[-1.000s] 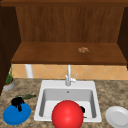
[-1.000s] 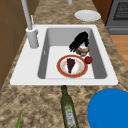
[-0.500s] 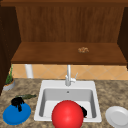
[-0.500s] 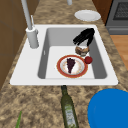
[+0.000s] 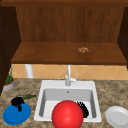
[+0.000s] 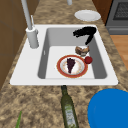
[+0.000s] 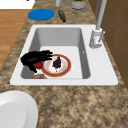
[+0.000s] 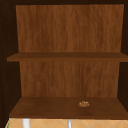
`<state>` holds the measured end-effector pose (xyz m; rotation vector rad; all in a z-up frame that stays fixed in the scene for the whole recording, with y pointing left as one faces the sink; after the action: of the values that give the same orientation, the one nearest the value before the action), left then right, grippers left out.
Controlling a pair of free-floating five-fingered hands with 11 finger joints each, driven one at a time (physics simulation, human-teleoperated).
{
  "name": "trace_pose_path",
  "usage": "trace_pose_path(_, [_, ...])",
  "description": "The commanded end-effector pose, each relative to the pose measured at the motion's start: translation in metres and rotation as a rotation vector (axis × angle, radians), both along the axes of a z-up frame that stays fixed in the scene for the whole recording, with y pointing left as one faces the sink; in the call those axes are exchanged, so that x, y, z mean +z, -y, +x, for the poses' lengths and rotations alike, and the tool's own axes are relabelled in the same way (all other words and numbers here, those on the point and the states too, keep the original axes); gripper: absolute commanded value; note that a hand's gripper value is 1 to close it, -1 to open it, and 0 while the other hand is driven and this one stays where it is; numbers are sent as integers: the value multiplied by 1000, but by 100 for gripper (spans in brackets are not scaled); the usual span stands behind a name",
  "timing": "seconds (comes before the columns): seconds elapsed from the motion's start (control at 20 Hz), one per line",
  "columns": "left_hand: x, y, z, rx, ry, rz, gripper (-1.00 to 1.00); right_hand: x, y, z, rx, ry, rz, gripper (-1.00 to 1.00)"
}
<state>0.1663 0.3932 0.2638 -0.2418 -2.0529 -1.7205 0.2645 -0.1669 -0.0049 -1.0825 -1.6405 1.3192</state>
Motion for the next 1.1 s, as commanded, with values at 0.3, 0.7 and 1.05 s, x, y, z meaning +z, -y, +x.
trace_pose_path(0.3, [0, 0, 0, 0, 0, 0, 0, 0, 3, -25, -143, -59, -14, -100])
trace_pose_path(0.7, [0, 0, 0, 0, 0, 0, 0, 1, 18, -14, -199, -117, 28, -100])
trace_pose_path(1.05, [0, 0, 0, 0, 0, 0, 0, 0, 19, -14, -254, -142, 56, -100])
